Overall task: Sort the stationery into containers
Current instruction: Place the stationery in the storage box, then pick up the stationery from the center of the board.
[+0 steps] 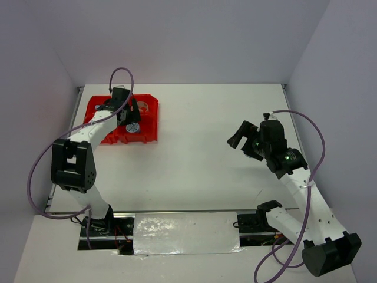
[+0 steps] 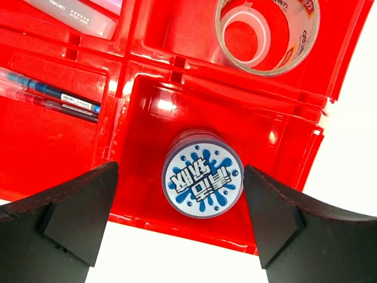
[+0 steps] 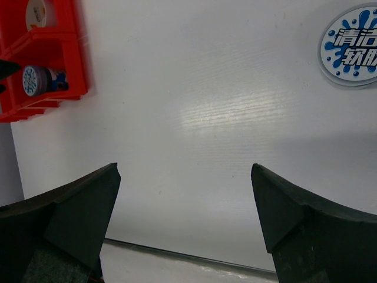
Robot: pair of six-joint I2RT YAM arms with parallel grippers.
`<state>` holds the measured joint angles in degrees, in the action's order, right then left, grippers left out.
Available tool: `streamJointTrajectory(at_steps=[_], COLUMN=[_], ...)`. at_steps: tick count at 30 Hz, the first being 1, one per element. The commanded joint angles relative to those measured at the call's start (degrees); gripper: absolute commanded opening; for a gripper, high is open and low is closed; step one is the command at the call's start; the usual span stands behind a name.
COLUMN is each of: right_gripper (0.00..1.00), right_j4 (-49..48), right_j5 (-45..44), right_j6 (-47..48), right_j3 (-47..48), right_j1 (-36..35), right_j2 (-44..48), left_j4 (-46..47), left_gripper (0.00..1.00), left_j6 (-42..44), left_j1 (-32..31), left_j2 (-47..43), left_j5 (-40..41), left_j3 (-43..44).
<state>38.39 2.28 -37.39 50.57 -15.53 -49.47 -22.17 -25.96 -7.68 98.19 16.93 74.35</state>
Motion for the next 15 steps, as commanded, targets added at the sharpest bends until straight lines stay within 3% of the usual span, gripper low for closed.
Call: streamJointTrajectory(at_steps=[1,8,15], right_gripper=[0.99,1.0,1.0], right_j4=[-3.2,0.9,6.2], right_j5=[-1.2,-9.9,-21.3], right_j6=[1.2,3.9,5.5], right_j3=[0.0,3.1,8.5], right_j1=[-0.5,-0.4,1.0], right_j2=[-0.5,-8.1,-18.1], left_j4=[0.7,-4.2,-12.0], left_gripper=[0.99,0.99,0.99], left_j6=[-0.5,0.3,1.2], left_j1=[0.3,-0.5,-5.9], left_j2=[-2.3,-5.8,-10.5], left_j5=[1.4,-2.1,-4.5], left_j3=[1.0,6.9,13.9])
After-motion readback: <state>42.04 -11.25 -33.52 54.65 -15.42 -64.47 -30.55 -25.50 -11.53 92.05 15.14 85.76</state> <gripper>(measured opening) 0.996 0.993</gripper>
